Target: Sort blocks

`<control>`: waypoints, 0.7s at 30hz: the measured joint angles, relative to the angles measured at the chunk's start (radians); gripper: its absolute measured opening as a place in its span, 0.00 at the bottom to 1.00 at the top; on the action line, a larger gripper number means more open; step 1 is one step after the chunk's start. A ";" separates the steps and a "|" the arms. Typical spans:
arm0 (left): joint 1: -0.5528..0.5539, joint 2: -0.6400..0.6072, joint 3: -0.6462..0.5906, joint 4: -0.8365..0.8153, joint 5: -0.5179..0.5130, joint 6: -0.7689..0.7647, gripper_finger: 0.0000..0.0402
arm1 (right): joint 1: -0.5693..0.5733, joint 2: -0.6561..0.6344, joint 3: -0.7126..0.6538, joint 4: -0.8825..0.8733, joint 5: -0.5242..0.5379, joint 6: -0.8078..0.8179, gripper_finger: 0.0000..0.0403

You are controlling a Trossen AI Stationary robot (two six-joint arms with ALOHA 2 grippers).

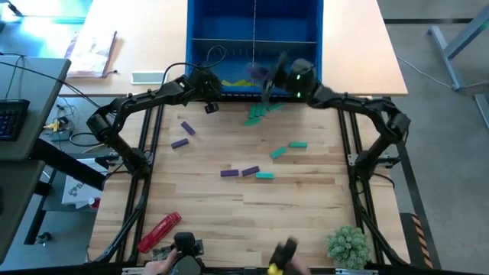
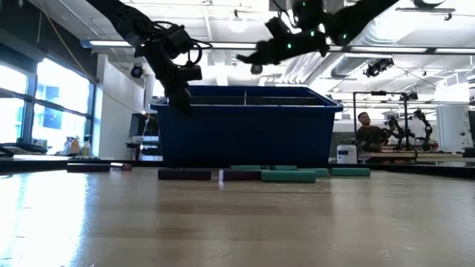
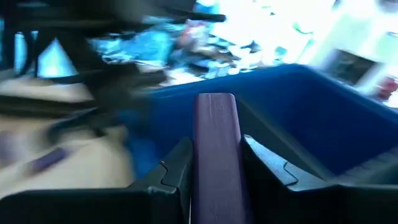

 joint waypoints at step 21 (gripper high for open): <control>-0.001 0.000 0.000 0.000 -0.002 0.009 0.31 | -0.444 0.502 0.760 -0.136 0.039 0.248 0.23</control>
